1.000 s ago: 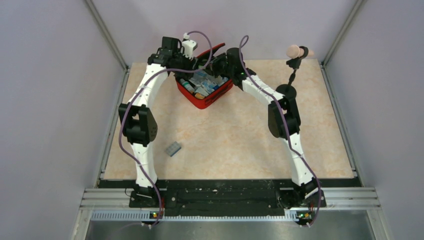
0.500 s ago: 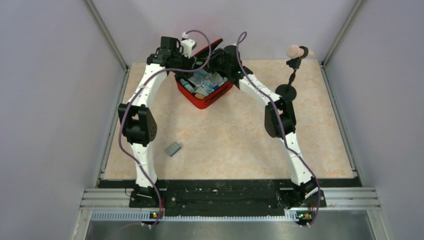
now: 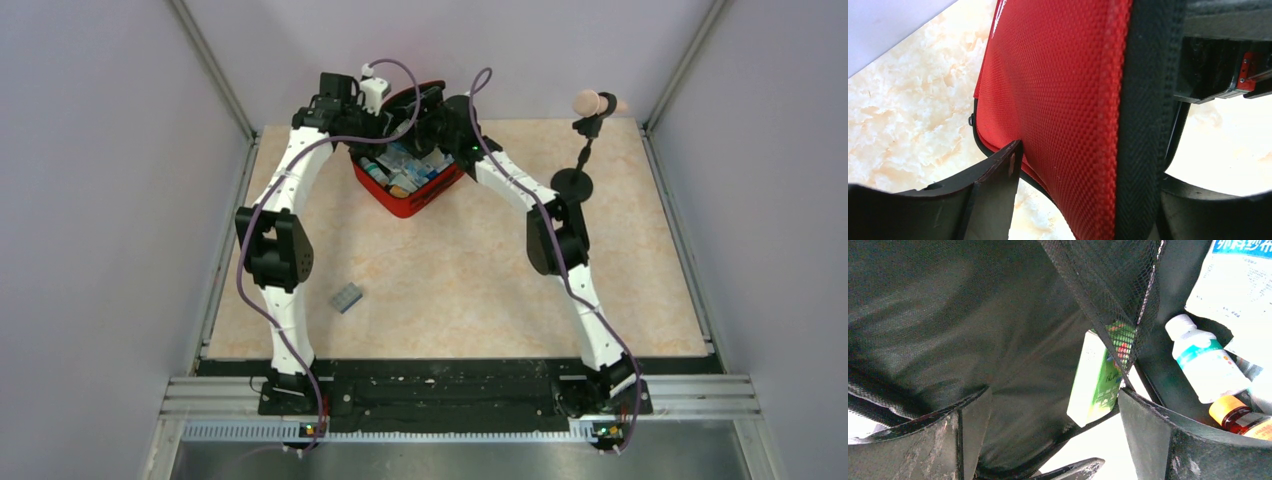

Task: Organize the medicine kit
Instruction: Place the medical item at the medicine box.

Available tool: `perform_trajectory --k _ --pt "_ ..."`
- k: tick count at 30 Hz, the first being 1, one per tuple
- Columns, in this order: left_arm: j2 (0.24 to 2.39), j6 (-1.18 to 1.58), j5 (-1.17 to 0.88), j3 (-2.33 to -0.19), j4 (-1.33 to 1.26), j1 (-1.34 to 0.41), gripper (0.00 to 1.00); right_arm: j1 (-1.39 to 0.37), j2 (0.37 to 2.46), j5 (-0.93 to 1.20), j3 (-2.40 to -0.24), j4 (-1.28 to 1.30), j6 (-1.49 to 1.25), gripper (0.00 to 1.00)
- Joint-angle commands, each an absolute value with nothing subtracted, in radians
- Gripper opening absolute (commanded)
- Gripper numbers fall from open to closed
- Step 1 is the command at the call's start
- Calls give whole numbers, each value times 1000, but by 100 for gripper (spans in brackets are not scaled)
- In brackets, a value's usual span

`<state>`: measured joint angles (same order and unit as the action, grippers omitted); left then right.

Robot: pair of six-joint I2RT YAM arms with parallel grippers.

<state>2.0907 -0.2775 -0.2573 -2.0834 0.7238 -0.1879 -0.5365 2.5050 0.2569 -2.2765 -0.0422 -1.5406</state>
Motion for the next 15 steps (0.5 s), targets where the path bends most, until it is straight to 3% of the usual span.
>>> perform_trajectory --k 1,9,15 --pt "2066 -244 -315 -2090 686 -184 67 -541 2412 219 -2232 -43 -1525 99" --pt "2034 -183 -419 -2071 581 -146 63 -531 2347 218 -2184 -51 -1500 99" --pt "2041 -106 -557 -2069 562 -126 48 -522 2310 197 -2162 -60 -1439 99"
